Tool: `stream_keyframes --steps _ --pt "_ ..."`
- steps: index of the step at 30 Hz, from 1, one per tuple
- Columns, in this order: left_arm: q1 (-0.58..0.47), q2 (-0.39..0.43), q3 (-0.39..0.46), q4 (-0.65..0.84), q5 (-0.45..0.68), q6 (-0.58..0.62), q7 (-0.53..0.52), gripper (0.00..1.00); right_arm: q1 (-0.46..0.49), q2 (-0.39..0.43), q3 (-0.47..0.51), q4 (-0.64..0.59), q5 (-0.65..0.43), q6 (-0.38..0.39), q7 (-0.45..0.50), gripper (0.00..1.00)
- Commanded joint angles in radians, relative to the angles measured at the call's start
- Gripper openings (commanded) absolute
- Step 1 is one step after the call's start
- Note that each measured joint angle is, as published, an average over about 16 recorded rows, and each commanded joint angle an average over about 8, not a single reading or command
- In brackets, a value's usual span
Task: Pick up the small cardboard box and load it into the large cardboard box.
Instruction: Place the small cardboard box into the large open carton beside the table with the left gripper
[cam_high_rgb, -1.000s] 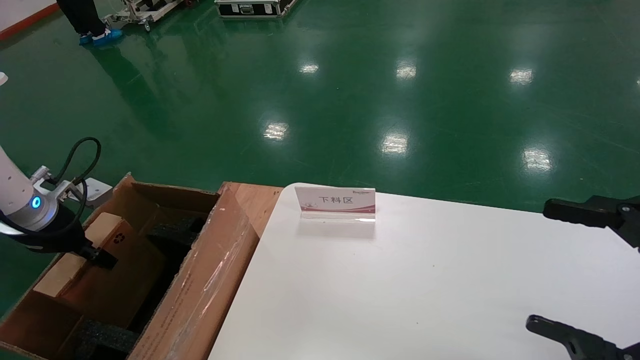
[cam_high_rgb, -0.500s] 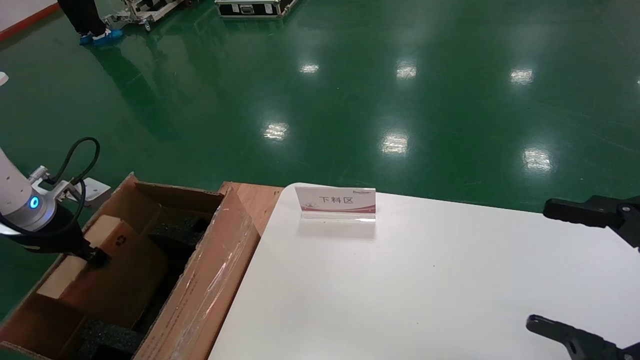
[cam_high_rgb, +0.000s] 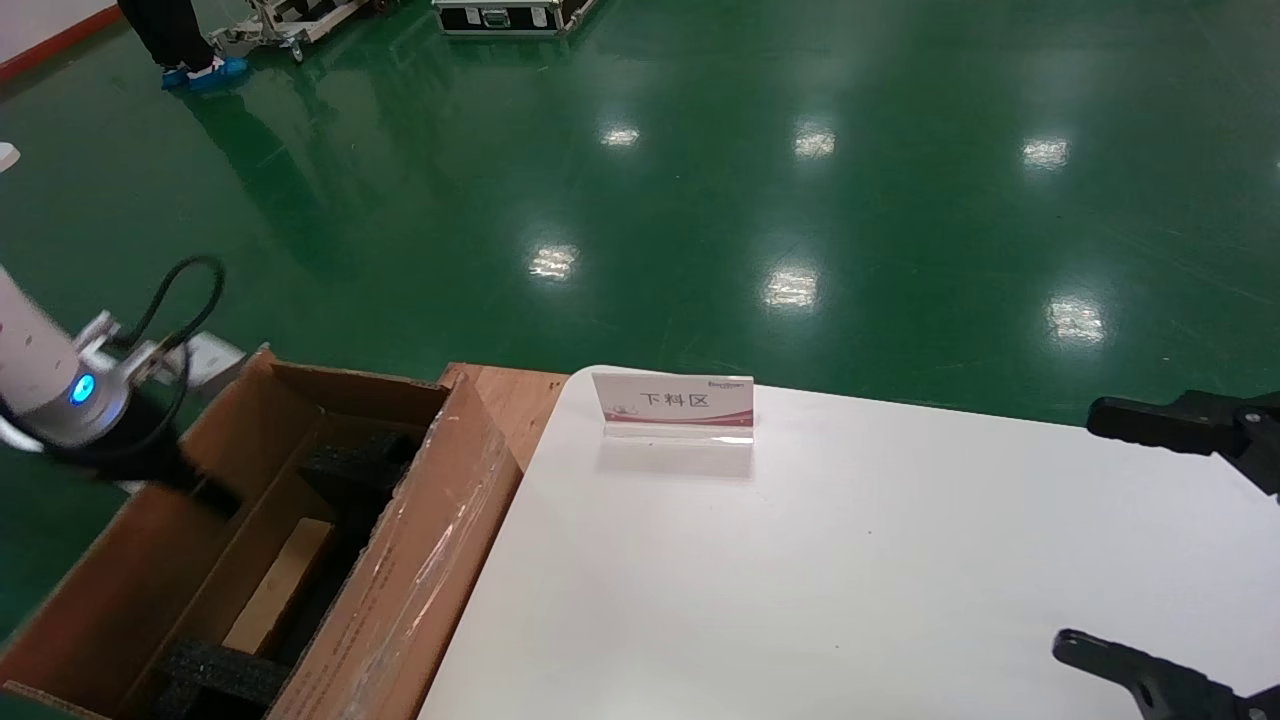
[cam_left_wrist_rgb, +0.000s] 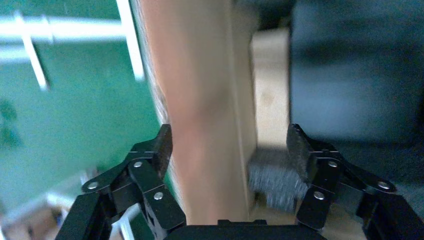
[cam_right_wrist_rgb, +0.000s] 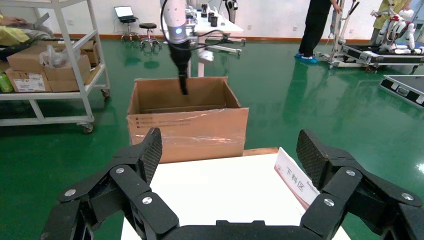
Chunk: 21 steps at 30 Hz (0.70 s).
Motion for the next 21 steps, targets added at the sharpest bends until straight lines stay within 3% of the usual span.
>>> stream_keyframes --steps 1,12,21 --pt "-0.017 0.003 -0.007 -0.027 0.008 -0.010 0.016 1.00 0.000 0.000 0.000 0.000 0.000 0.000 0.000 1.00" --pt "-0.136 -0.014 -0.075 -0.224 0.095 -0.156 0.060 1.00 0.000 0.000 -0.001 0.000 0.000 0.000 0.000 1.00" --pt "-0.152 -0.004 -0.108 -0.250 0.092 -0.221 0.088 1.00 0.000 0.000 -0.001 -0.001 0.001 0.000 -0.001 1.00"
